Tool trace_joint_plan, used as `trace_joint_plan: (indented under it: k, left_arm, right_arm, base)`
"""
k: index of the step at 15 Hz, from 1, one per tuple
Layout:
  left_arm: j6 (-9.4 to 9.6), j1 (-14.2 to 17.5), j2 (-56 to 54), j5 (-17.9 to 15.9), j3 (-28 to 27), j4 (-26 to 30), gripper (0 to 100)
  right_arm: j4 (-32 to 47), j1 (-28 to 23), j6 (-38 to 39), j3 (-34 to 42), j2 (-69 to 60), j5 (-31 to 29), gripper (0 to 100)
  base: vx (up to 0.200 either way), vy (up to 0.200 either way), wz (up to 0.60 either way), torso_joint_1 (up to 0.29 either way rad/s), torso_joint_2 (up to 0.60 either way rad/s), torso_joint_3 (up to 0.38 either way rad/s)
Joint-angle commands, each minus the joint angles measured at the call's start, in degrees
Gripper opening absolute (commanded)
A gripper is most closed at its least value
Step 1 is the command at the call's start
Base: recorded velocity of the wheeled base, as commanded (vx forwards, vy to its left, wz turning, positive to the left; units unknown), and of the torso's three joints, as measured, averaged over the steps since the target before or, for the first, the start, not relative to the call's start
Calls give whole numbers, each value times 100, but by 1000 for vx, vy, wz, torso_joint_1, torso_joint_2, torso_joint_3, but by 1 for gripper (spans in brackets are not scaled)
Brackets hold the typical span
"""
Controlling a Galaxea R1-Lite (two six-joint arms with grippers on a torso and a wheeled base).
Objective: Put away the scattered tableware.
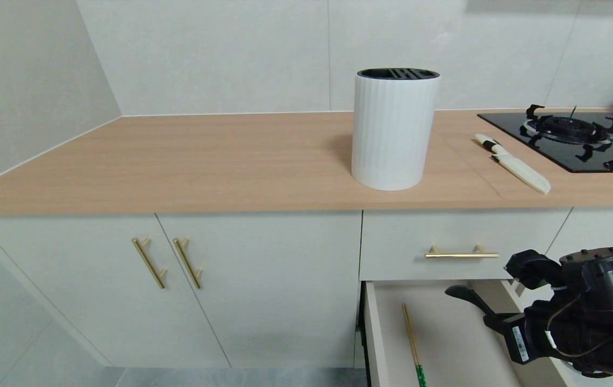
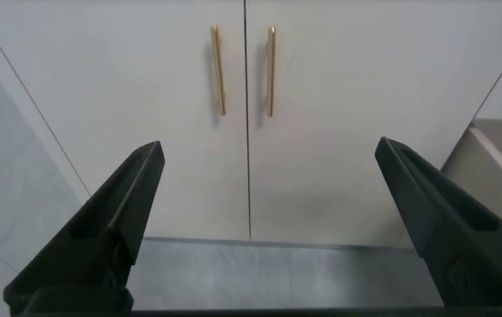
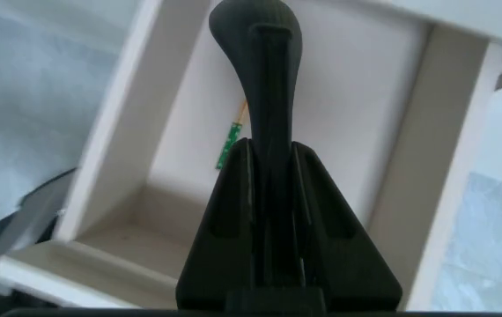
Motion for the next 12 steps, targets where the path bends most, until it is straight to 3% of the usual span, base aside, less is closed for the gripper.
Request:
trace_joint_plan:
  k: [1,9,12]
  left_arm:
    - [-1,6,7,3,0,3,100]
    - [-1,-2,7,3,0,3,100]
    - [-1,-2,7,3,0,3,100]
  right_arm:
    - [-34,2,2,35,134,-2,0]
    - [-456,2,2,167,406,-63,0]
    - [-491,2,2,175,424,-63,0]
  base:
    - [0,0,0,-183,476,295]
    - [0,0,0,-129,449,323]
    - [0,0,0,-30,170,120]
